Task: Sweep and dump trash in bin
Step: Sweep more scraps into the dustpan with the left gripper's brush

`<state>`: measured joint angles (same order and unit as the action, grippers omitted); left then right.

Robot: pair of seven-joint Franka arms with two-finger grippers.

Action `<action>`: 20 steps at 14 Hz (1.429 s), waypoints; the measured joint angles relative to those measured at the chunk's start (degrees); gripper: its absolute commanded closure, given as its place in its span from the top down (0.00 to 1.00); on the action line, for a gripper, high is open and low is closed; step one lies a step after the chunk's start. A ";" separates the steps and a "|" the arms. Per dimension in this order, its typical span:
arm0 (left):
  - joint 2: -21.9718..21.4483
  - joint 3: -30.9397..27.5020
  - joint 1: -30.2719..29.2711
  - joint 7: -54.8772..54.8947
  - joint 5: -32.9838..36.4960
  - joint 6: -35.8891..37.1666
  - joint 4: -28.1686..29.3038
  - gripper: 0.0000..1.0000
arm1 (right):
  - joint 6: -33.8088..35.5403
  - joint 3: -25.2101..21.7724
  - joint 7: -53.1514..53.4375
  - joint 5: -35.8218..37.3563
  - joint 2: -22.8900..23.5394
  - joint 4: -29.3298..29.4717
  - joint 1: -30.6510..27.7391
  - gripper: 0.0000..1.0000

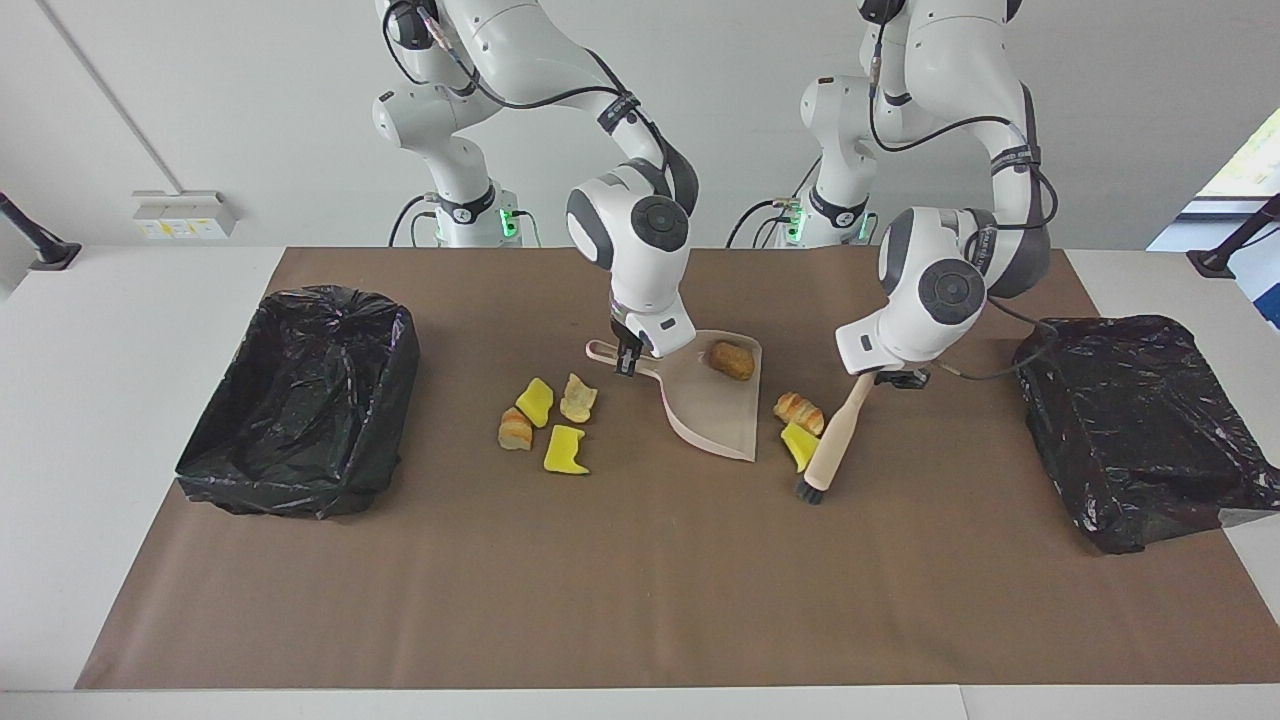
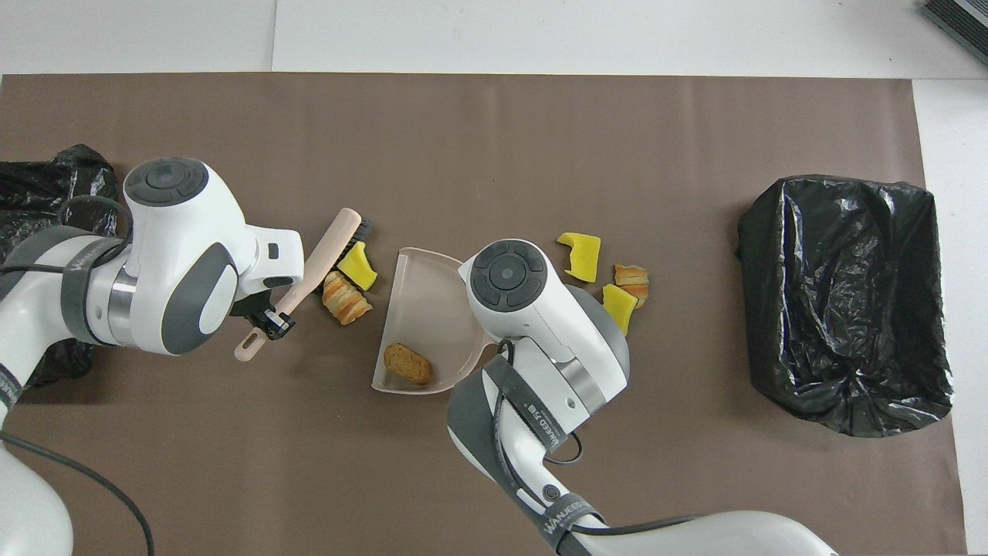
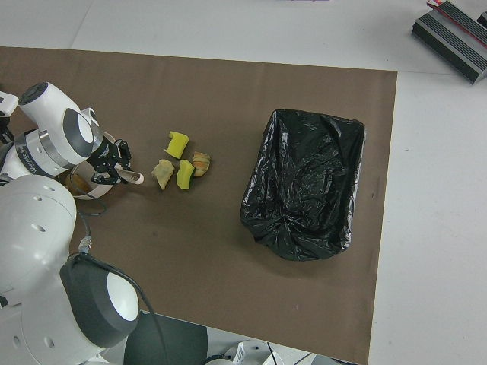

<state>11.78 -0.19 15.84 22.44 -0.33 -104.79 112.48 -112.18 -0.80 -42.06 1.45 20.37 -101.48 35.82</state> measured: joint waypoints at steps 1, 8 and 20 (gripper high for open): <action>-0.81 0.03 1.43 -2.23 -1.91 0.00 1.06 0.00 | 0.00 0.00 0.00 -0.01 -0.06 -0.09 0.00 0.00; -2.48 0.29 9.58 -21.34 -12.13 -0.12 1.39 0.00 | -0.09 0.00 0.01 -0.03 -0.35 -0.48 0.00 0.00; -12.10 -1.25 9.70 -45.18 -5.17 7.17 7.33 0.00 | -0.17 0.00 0.01 -0.03 -0.37 -0.56 0.00 0.00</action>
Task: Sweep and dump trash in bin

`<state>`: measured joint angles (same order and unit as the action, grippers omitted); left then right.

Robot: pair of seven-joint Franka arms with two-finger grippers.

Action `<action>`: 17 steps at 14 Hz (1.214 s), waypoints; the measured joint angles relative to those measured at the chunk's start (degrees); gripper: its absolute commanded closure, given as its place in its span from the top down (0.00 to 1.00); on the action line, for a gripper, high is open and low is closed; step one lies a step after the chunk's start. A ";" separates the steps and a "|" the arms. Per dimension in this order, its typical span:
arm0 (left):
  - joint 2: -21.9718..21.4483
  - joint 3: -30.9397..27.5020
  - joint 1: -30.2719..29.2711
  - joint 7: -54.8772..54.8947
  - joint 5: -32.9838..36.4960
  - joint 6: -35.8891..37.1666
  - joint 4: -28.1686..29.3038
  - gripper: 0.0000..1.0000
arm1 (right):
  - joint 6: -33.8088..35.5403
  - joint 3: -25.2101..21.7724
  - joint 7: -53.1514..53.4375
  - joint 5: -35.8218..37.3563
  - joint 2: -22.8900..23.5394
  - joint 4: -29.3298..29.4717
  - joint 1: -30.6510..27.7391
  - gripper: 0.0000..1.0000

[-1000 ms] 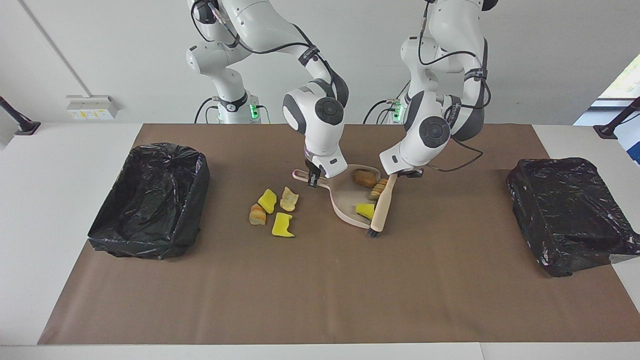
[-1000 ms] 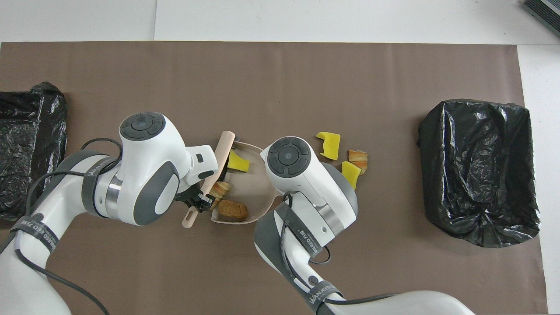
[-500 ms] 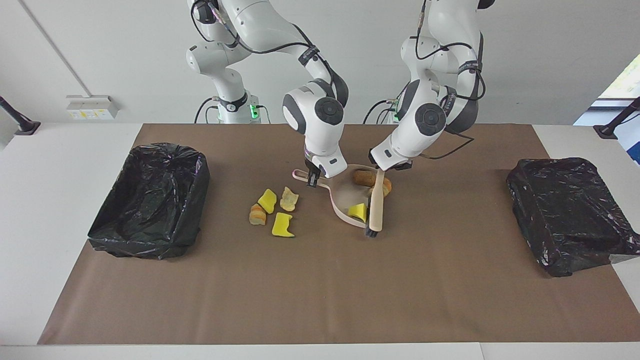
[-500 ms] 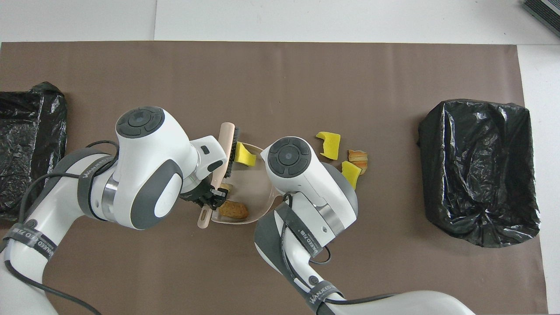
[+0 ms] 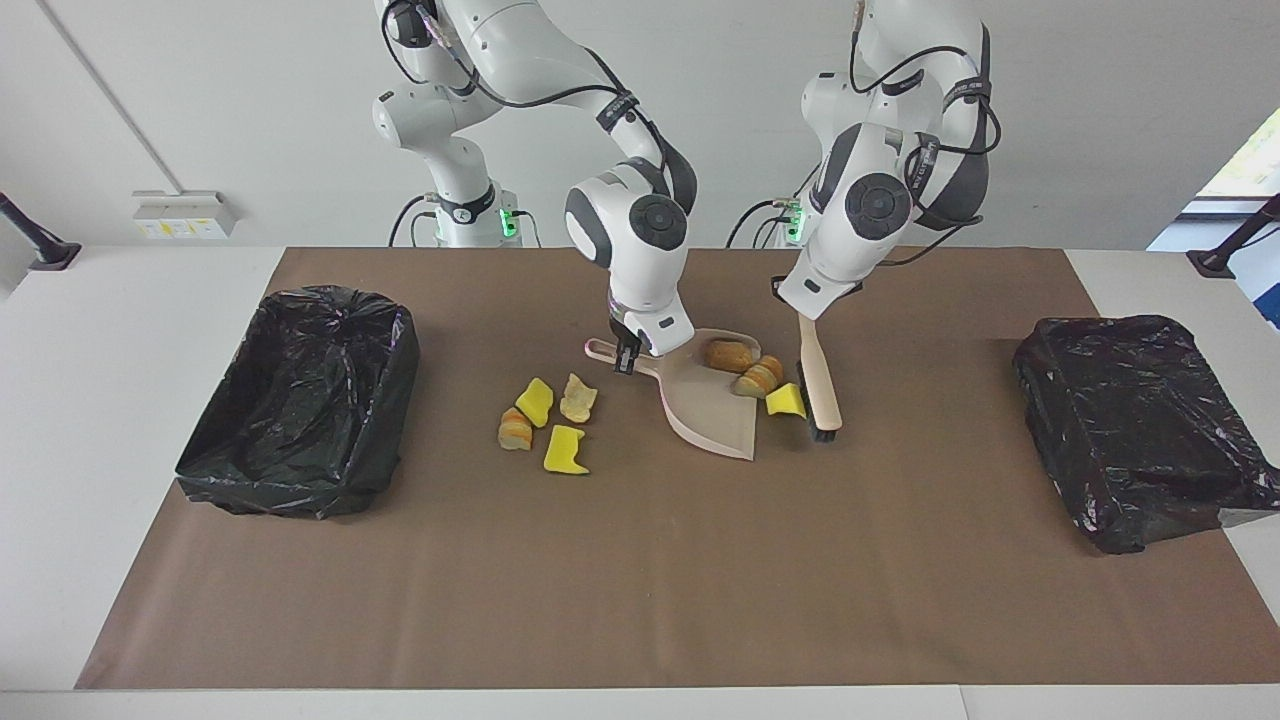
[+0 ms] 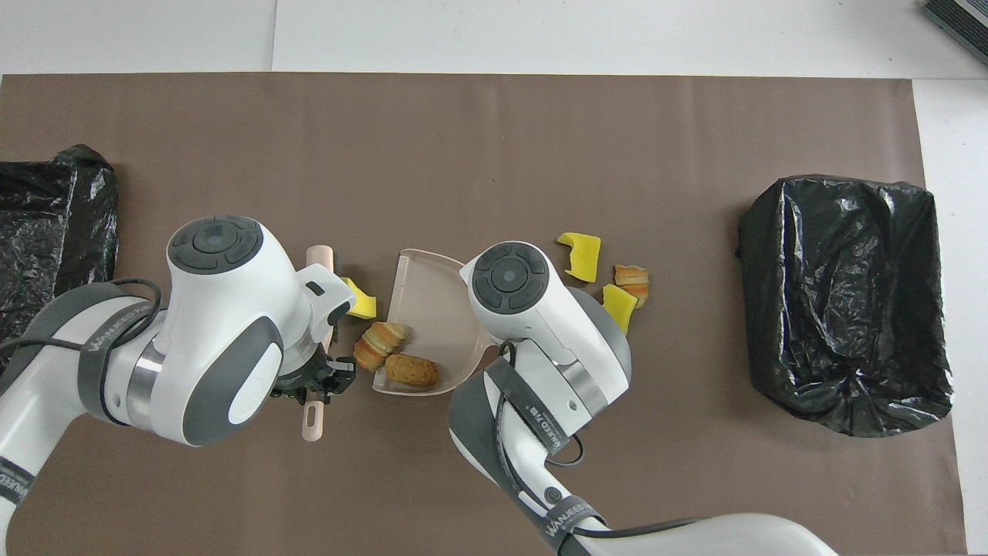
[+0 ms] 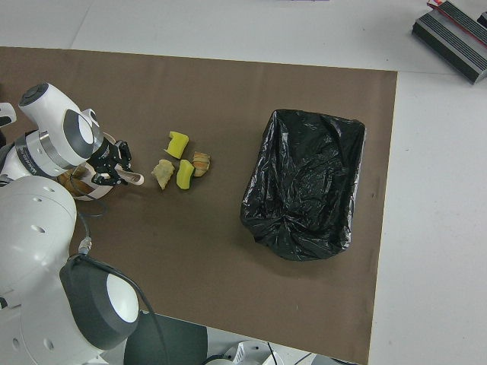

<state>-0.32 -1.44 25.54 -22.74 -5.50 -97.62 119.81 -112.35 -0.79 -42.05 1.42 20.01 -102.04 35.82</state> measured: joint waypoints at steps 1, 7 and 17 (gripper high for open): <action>-1.29 0.00 0.00 -0.47 0.01 -1.50 2.80 0.00 | 0.00 0.00 0.00 0.00 0.00 0.00 0.00 0.00; -3.93 1.09 1.75 -1.50 -1.47 -10.76 11.70 0.00 | -0.01 0.00 0.00 0.00 0.00 -0.01 0.00 0.00; -1.76 1.66 11.43 -2.37 -9.79 -17.80 8.22 0.00 | -0.02 0.00 0.00 0.00 0.00 -0.04 -0.02 0.00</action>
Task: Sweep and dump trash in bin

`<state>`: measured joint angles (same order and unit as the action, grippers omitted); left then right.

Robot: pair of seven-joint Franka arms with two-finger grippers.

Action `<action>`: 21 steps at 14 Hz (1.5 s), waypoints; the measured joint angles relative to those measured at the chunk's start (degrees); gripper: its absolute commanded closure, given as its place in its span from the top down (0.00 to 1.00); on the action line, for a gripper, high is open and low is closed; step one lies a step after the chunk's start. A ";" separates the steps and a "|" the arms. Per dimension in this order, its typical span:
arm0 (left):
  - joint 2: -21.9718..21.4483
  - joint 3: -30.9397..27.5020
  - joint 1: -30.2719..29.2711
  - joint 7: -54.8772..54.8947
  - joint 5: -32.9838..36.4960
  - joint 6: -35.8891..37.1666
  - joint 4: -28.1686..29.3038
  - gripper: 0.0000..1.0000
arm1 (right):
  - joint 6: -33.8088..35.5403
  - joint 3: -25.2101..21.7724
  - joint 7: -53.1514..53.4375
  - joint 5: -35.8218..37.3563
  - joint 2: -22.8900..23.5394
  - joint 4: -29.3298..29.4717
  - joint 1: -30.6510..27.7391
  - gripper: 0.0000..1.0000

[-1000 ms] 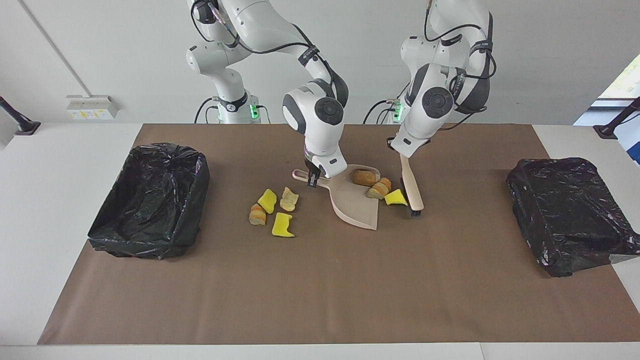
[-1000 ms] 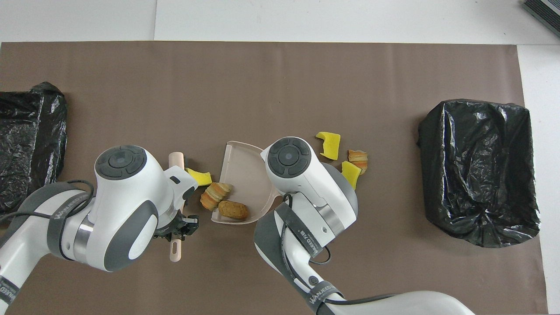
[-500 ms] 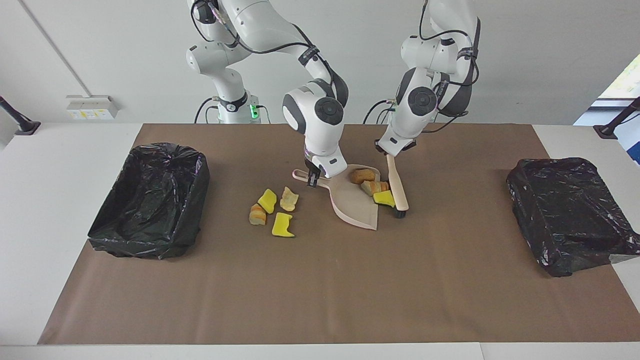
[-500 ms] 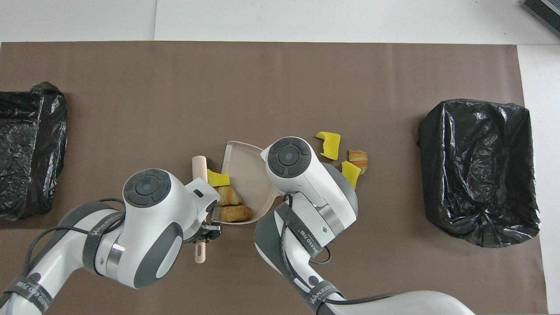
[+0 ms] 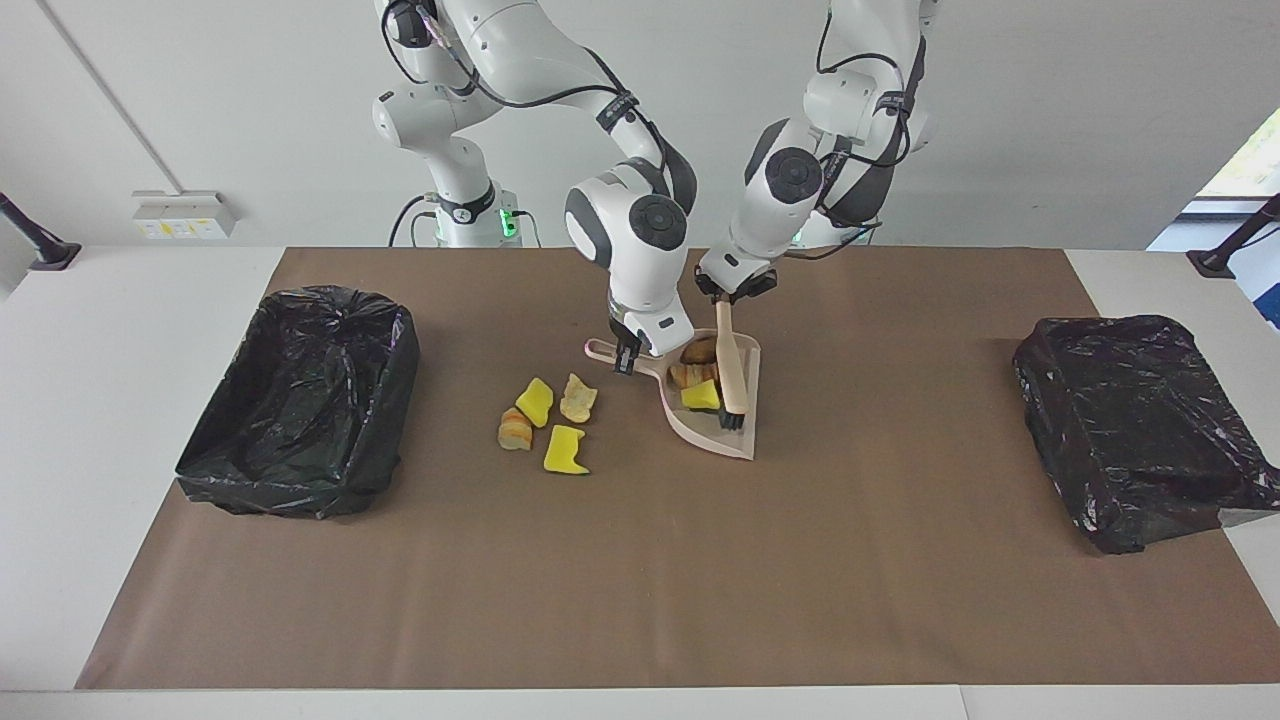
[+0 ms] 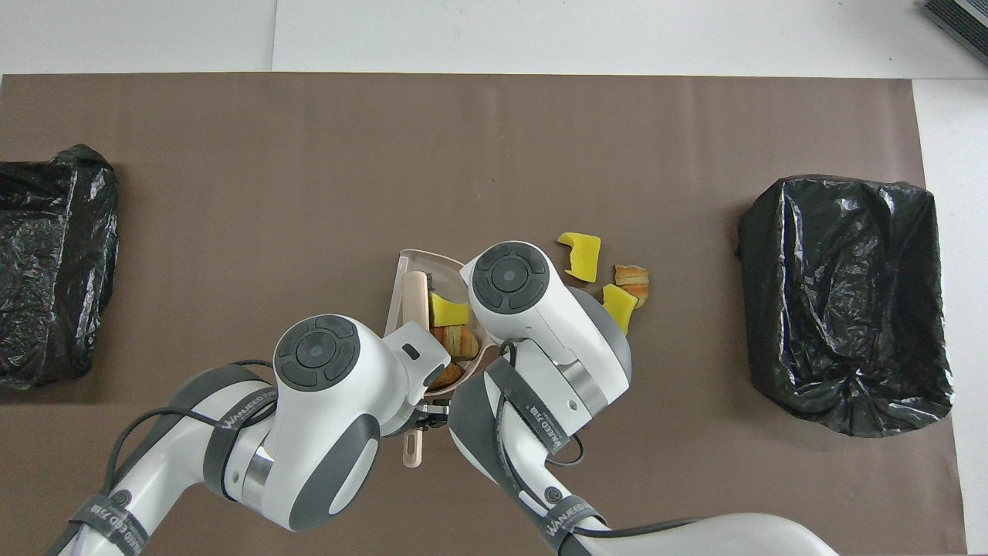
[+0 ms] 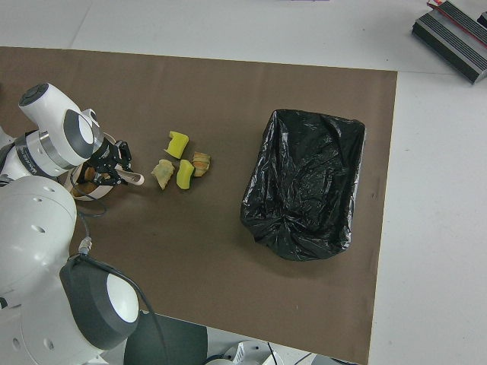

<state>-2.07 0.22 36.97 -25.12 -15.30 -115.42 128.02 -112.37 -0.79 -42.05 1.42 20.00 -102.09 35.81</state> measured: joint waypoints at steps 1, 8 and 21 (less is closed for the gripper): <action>0.00 -0.02 0.23 -0.42 -0.01 1.69 -0.03 0.00 | 0.00 0.00 0.00 0.00 0.00 -0.03 0.00 0.00; -2.25 -0.03 2.96 -1.54 0.37 18.07 0.30 0.00 | 0.00 0.01 0.00 0.00 -0.06 -0.13 0.01 0.00; -9.43 -0.76 6.47 -5.37 5.73 32.34 3.16 0.00 | 0.00 0.00 0.00 -0.06 -0.06 -0.26 -0.26 0.00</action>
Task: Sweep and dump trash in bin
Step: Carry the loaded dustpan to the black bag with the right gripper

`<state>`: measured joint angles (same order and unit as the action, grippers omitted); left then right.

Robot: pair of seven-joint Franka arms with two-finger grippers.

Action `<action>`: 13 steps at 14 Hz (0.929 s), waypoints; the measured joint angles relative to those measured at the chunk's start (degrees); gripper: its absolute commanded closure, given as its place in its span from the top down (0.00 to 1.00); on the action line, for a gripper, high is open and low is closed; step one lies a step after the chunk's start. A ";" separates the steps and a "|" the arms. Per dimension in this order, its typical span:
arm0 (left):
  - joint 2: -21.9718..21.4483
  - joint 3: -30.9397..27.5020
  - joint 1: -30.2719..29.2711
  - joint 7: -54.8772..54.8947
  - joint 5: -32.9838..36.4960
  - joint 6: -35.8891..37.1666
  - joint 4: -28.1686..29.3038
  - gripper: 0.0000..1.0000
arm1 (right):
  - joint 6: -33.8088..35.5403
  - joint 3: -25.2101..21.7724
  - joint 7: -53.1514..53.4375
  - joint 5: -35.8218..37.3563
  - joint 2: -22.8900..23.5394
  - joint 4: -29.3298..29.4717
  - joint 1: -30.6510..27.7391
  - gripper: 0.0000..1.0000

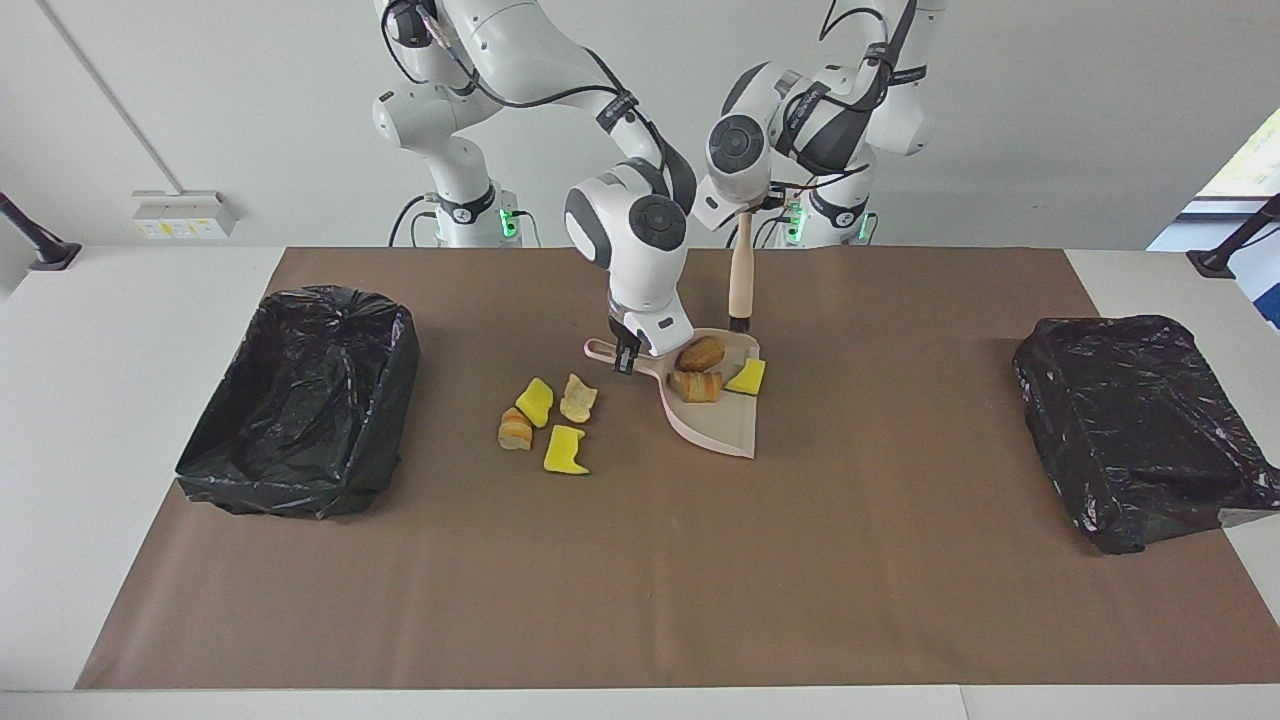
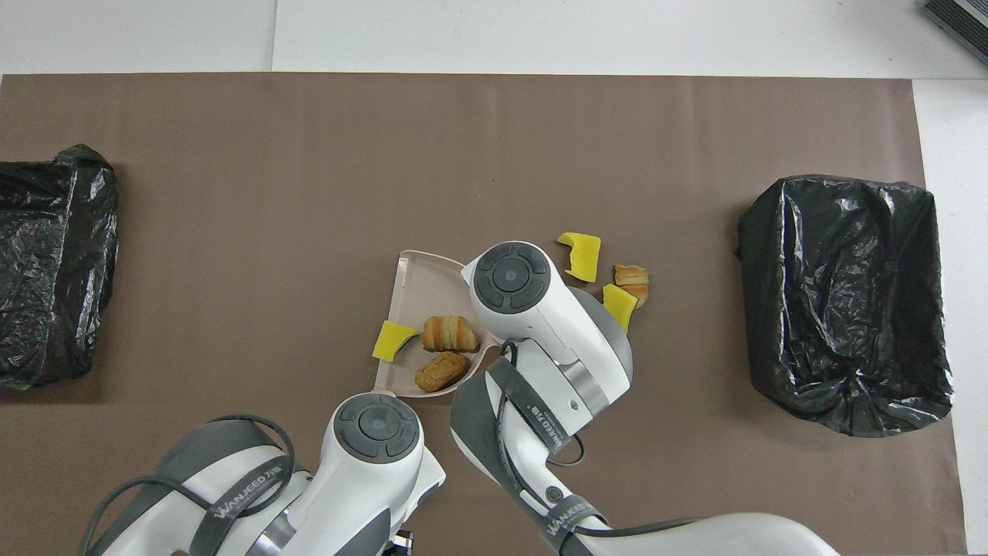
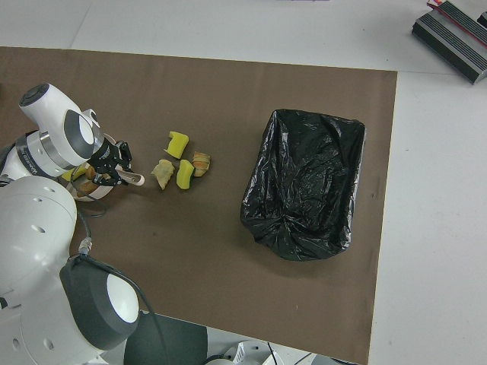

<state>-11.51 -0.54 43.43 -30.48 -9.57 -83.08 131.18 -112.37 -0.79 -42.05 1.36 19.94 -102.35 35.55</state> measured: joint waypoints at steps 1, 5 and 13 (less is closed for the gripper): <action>-0.38 -0.08 -0.59 -0.05 0.61 1.00 0.01 0.00 | 0.00 0.00 0.00 -0.01 0.00 -0.07 -0.39 0.00; -2.75 0.09 -1.29 -2.75 1.09 1.37 1.10 0.00 | 0.00 -0.03 0.00 -0.03 -0.61 0.00 -2.85 0.00; -5.86 1.86 7.37 -13.86 -2.96 -15.83 8.27 0.00 | 2.13 -0.25 -6.63 -7.21 -9.90 1.64 -15.54 0.00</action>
<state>-17.37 1.32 50.80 -44.34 -12.53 -98.92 139.46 -110.24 -1.05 -48.68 -5.86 10.03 -100.70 20.01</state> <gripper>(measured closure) 0.727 0.683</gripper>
